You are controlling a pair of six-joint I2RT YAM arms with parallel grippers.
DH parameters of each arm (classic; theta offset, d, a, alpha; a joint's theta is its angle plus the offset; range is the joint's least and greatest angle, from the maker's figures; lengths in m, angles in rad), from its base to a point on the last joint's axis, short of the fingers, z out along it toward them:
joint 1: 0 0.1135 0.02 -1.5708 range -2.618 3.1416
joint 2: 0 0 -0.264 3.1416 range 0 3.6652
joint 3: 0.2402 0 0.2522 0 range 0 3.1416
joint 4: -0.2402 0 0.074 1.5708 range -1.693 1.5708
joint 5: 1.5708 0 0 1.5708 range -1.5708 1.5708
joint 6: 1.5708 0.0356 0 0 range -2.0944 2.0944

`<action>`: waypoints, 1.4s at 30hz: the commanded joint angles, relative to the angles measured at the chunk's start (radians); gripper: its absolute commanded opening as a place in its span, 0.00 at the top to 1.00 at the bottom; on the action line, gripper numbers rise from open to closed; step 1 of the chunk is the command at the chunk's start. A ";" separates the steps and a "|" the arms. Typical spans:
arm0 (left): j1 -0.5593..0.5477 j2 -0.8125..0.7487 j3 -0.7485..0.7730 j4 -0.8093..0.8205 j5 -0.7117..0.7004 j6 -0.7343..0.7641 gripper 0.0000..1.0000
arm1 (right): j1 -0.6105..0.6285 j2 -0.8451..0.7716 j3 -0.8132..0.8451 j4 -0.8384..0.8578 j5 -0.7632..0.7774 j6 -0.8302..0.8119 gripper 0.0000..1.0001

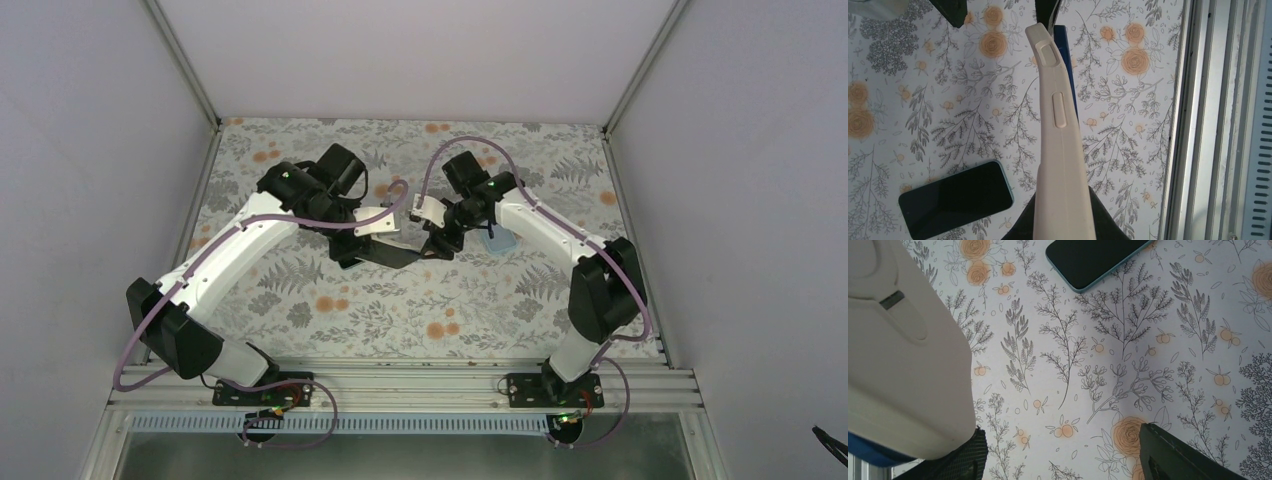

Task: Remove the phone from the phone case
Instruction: Remove the phone case from the phone.

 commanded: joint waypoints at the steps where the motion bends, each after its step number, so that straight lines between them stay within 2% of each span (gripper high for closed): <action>1: -0.039 0.014 0.009 0.092 0.275 0.034 0.98 | 0.023 0.019 0.101 0.237 -0.153 0.111 0.26; 11: -0.042 0.011 -0.006 0.132 0.308 0.015 0.98 | 0.023 0.052 0.152 0.252 -0.169 0.152 0.27; 23: -0.042 -0.004 -0.037 0.282 0.208 -0.050 0.98 | 0.063 0.035 0.242 0.014 -0.529 0.001 0.27; 30: -0.039 0.012 0.011 0.360 0.162 -0.085 0.98 | 0.079 0.040 0.254 -0.043 -0.630 -0.045 0.27; 33: -0.032 0.015 0.056 0.394 0.128 -0.092 0.98 | 0.096 0.102 0.291 -0.191 -0.694 -0.168 0.26; 36: 0.006 0.007 0.101 0.462 0.081 -0.102 0.98 | 0.137 0.188 0.357 -0.419 -0.729 -0.355 0.26; 42: 0.118 -0.021 0.156 0.691 0.008 -0.155 0.98 | 0.252 0.203 0.268 -0.419 -0.675 -0.399 0.25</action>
